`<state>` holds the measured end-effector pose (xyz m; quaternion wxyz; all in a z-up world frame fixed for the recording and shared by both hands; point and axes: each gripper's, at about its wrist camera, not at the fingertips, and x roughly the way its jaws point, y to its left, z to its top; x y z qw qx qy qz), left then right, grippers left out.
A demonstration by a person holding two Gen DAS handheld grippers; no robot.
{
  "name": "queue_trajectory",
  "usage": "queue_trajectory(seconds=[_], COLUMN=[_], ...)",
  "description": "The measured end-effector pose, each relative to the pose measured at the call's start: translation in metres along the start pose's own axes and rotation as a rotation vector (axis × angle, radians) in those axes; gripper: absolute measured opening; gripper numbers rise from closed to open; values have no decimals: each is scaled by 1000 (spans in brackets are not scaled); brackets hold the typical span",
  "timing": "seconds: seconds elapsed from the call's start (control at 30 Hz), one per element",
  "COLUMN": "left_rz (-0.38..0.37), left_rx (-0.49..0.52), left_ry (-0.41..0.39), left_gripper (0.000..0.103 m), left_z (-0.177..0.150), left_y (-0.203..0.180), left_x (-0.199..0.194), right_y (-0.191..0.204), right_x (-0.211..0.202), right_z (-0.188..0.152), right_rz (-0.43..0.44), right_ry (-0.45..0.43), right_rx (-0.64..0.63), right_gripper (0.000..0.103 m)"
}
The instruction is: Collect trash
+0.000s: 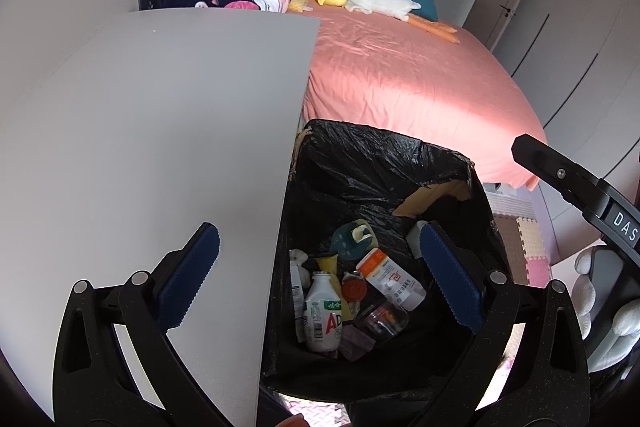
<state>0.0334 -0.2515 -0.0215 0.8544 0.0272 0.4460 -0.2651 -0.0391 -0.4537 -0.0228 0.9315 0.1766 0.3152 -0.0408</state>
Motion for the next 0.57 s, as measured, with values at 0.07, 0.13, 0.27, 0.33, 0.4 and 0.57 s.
queue_trajectory(seconds=[0.07, 0.13, 0.27, 0.33, 0.4, 0.57], left_rz=[-22, -40, 21, 23, 15, 14], left_rx=[1, -5, -1, 4, -1, 1], left_ry=[-11, -32, -72, -56, -47, -37], left_gripper=[97, 97, 97, 97, 97, 97], left_z=[0, -1, -1, 1, 1, 0], left_y=[-1, -1, -2, -2, -2, -1], left_x=[-2, -5, -10, -9, -8, -6], right_y=[0, 0, -1, -1, -1, -1], right_x=[1, 1, 1, 2, 2, 3], right_z=[-2, -4, -5, -3, -3, -3], right_rz=[1, 1, -2, -3, -2, -2], right_ry=[1, 1, 1, 2, 2, 3], right_rx=[0, 0, 2, 2, 2, 0], right_gripper=[85, 85, 85, 85, 85, 85])
